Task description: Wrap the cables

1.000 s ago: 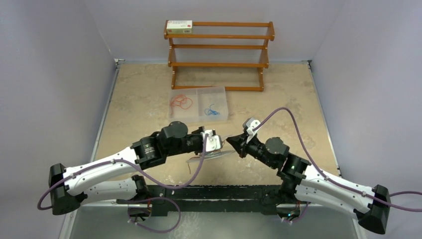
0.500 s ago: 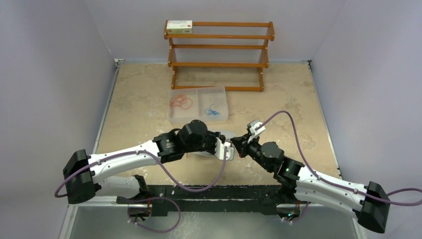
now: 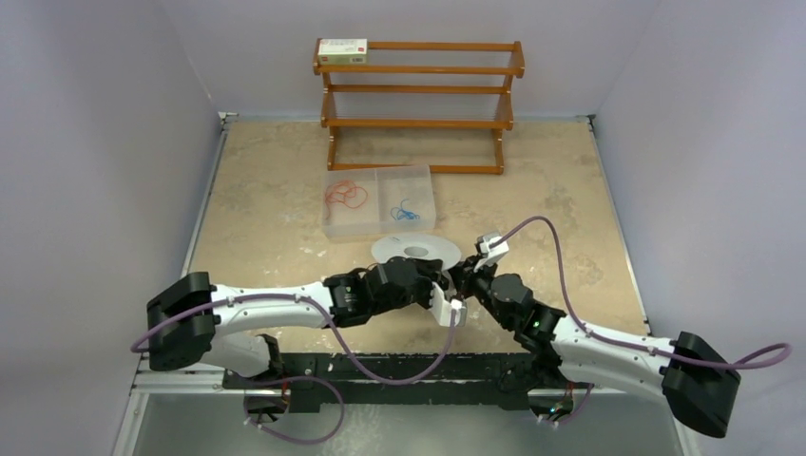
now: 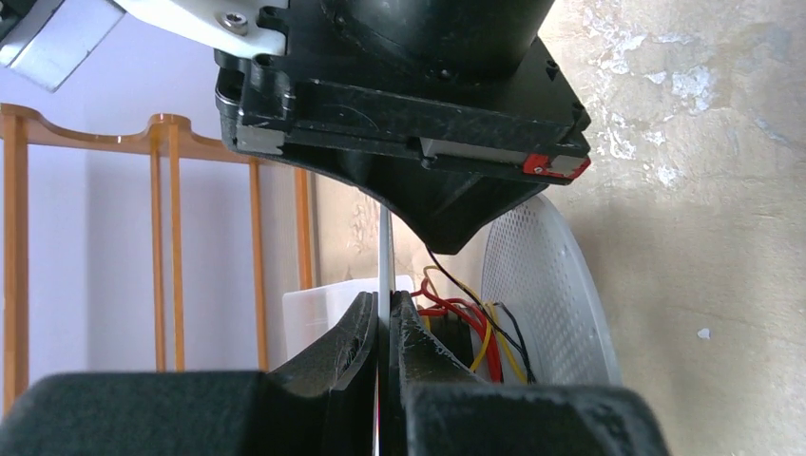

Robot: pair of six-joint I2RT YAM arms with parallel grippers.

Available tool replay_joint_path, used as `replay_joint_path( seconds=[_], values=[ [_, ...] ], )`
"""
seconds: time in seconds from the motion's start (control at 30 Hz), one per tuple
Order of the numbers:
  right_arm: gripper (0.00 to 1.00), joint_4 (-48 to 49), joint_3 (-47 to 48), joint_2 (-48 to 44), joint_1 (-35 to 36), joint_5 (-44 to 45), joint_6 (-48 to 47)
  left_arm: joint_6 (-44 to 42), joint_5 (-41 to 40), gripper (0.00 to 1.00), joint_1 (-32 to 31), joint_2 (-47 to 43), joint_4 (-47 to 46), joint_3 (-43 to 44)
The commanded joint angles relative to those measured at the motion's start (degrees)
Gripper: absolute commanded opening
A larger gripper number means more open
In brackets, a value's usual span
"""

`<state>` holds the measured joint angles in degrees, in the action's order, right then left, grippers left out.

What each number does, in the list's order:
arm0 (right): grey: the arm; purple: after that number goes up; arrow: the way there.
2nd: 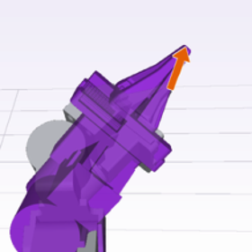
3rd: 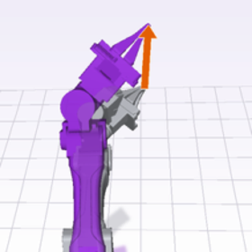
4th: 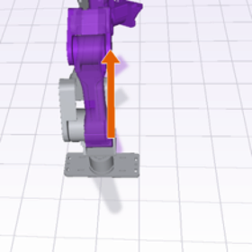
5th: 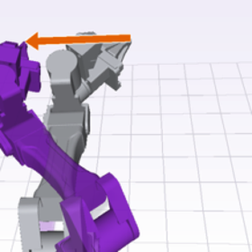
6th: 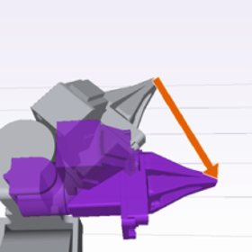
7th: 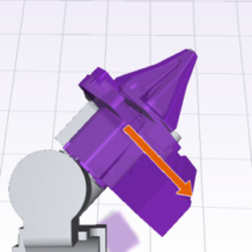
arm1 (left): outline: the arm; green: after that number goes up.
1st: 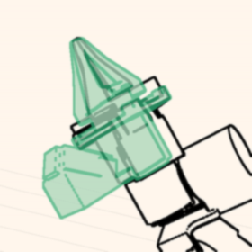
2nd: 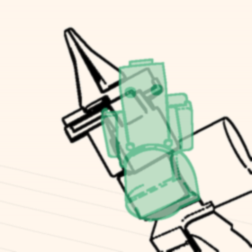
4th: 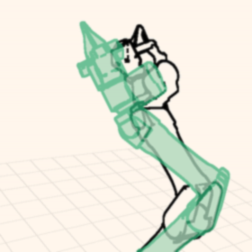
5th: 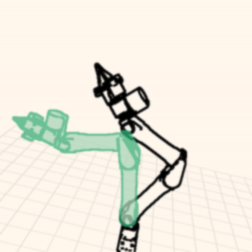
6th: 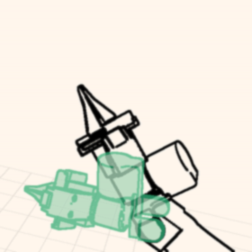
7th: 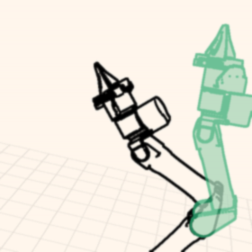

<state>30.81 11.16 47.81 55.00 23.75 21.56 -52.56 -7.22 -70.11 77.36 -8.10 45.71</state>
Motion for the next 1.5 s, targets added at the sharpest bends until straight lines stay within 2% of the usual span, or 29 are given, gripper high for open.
replay_joint_path(
  seconds=[0.0, 0.17, 0.47, 0.93, 1.27, 1.47],
  values=[
    [0.0, 9.3, -2.1, -0.1, -1.6, 3.1, 3.9, -3.2, -5.7, 0.0, -3.4, 1.6, -12.8, -2.5],
    [0.0, 11.0, -4.3, 0.8, -2.0, 3.5, 7.5, -5.1, -13.1, 0.0, -7.4, 5.4, -21.9, -5.9],
    [0.0, 17.9, -7.8, 5.1, -2.1, 3.6, 13.0, -2.6, -18.0, 0.0, -10.1, 9.1, -32.7, -10.2],
    [0.0, 28.1, -7.0, 19.0, -2.3, 1.8, 18.1, 7.3, -20.7, 0.0, -11.7, 13.9, -37.3, -12.7],
    [0.16, 30.2, -7.9, 21.2, -2.4, 2.0, 19.6, 13.4, -20.2, 0.07, -11.9, 18.1, -41.2, -14.0],
    [0.2, 29.4, -8.2, 20.2, -2.4, 1.8, 19.5, 14.6, -20.6, 0.09, -12.0, 20.1, -43.7, -13.9]
  ],
)
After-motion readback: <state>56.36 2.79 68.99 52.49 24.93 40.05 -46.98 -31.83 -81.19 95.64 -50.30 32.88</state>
